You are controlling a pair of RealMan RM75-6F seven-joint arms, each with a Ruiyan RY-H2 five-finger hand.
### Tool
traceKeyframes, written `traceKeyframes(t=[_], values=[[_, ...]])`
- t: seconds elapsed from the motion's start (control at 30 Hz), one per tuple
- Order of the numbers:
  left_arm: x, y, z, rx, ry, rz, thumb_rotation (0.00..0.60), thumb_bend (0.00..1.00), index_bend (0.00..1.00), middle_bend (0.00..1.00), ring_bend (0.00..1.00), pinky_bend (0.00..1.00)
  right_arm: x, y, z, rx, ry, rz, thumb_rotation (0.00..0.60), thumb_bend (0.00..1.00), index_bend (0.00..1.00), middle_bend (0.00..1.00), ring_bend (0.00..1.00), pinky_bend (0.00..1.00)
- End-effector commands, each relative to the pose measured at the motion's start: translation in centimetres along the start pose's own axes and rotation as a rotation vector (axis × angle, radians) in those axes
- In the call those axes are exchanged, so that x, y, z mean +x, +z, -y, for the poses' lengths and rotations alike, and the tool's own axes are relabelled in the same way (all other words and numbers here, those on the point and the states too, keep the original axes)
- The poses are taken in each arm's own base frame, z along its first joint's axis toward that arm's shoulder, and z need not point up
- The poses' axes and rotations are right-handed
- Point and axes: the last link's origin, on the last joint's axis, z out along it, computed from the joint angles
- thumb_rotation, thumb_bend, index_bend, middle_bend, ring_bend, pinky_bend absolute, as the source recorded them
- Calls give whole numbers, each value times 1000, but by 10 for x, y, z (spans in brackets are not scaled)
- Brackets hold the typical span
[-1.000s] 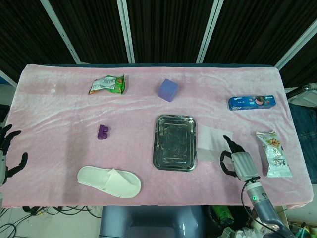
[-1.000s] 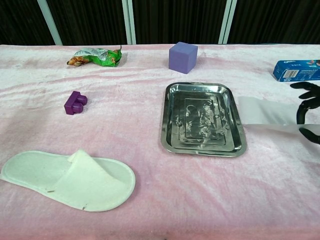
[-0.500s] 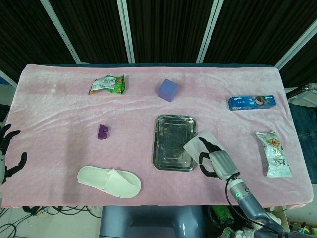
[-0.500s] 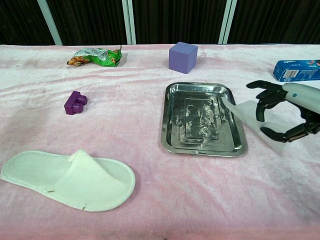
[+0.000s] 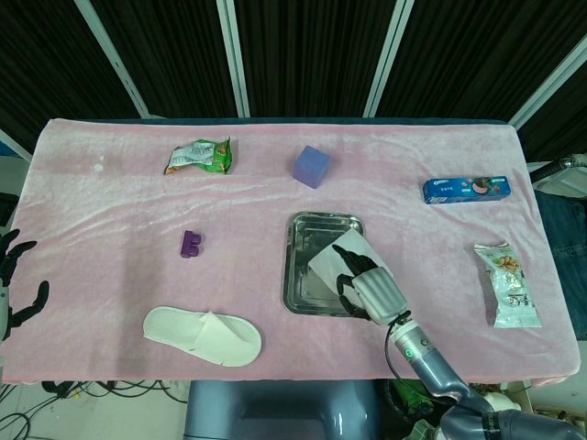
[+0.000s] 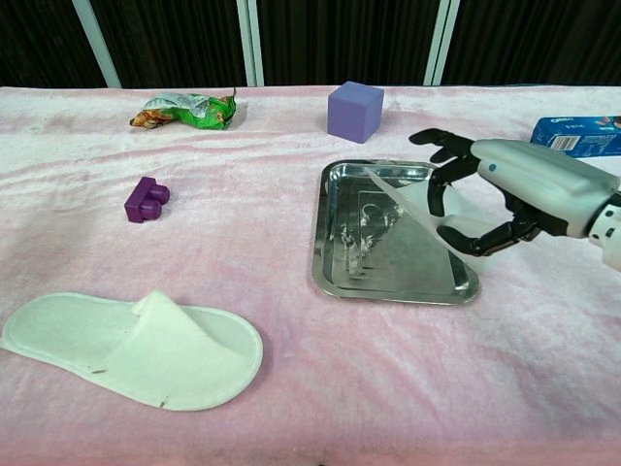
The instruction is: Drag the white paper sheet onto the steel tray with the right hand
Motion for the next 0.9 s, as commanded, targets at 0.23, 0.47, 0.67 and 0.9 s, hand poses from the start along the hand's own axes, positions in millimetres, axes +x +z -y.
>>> traceKeyframes(t=[0.23,0.47,0.67,0.9], values=[[0,1,0,1,0,0,600,401,214,72,0,51,-10,13,10,93,-101,12,600,385,668,21,125,200],[0,1,0,3,1,1,600,400,214,72,0,51,-18,16,5,79,-104,45,600,386,668,21,125,200],[0,1,1,5,2,2,600,401,214,72,0,51,-26,18,3,-3,-128,68,600,386,700,23,125,200],[0,1,1,6,0,2,600,401,214,73,0,51,-37,17,16,-73,-139,110,600,386,722,26,125,200]])
